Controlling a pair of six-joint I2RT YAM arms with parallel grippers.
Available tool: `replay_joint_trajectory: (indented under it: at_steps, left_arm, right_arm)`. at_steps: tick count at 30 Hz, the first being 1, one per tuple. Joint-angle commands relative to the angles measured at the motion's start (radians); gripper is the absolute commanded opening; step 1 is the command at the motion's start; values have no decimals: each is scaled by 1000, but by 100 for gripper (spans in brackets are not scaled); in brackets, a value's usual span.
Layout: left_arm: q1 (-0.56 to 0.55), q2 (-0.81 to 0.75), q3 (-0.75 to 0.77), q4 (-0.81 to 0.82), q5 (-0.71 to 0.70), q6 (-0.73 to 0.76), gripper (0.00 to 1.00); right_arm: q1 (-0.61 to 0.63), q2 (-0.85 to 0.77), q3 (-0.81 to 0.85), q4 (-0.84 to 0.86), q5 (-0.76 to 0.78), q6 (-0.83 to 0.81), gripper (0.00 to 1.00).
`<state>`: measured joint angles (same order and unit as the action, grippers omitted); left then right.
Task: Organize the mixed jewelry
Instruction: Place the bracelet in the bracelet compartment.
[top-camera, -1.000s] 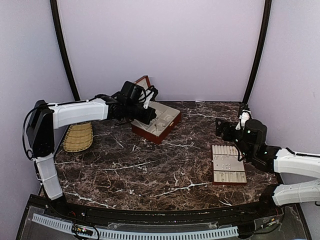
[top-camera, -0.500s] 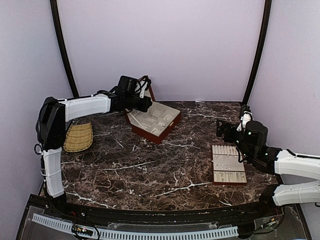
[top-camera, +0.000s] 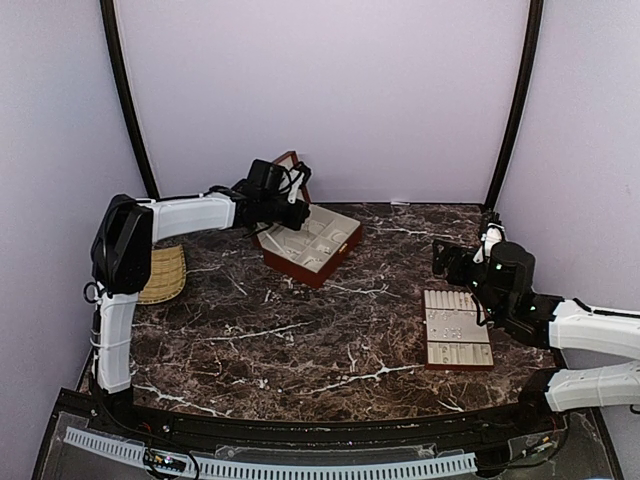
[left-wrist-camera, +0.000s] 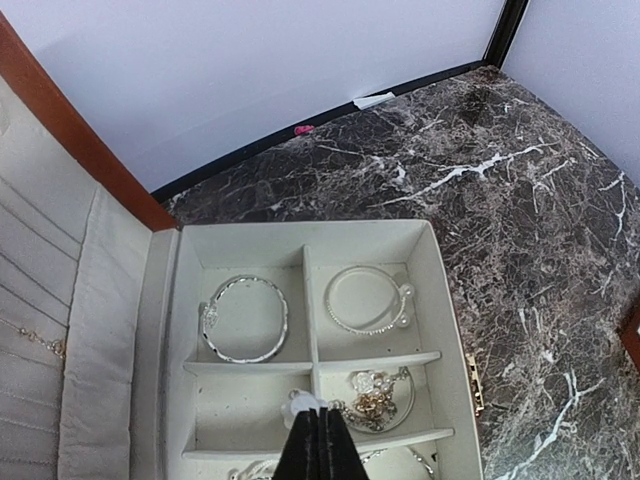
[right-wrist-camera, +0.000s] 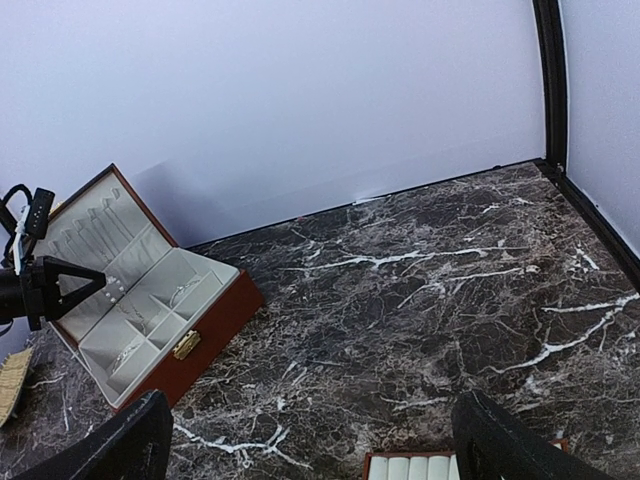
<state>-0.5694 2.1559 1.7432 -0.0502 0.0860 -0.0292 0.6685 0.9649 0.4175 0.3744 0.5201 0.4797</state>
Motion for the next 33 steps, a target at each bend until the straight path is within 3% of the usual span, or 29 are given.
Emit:
replay_joint_trajectory:
  at_steps: [1,23,29,33]
  left_arm:
    - [11,13,32,16,-19,23,0]
    - [31,149,136,1,-61,103,0]
    - [33,164,150,-14,-74,108,9]
    - [33,163,155,-27,-65,98,31]
  right_arm:
    - [-4,0,-14,12,6,13,99]
    - [-4,0,-9,-9,9,23,98]
    - [-4,-3,-9,-17,17,23,98]
    - [-4,-5,1,-32,18,24,98]
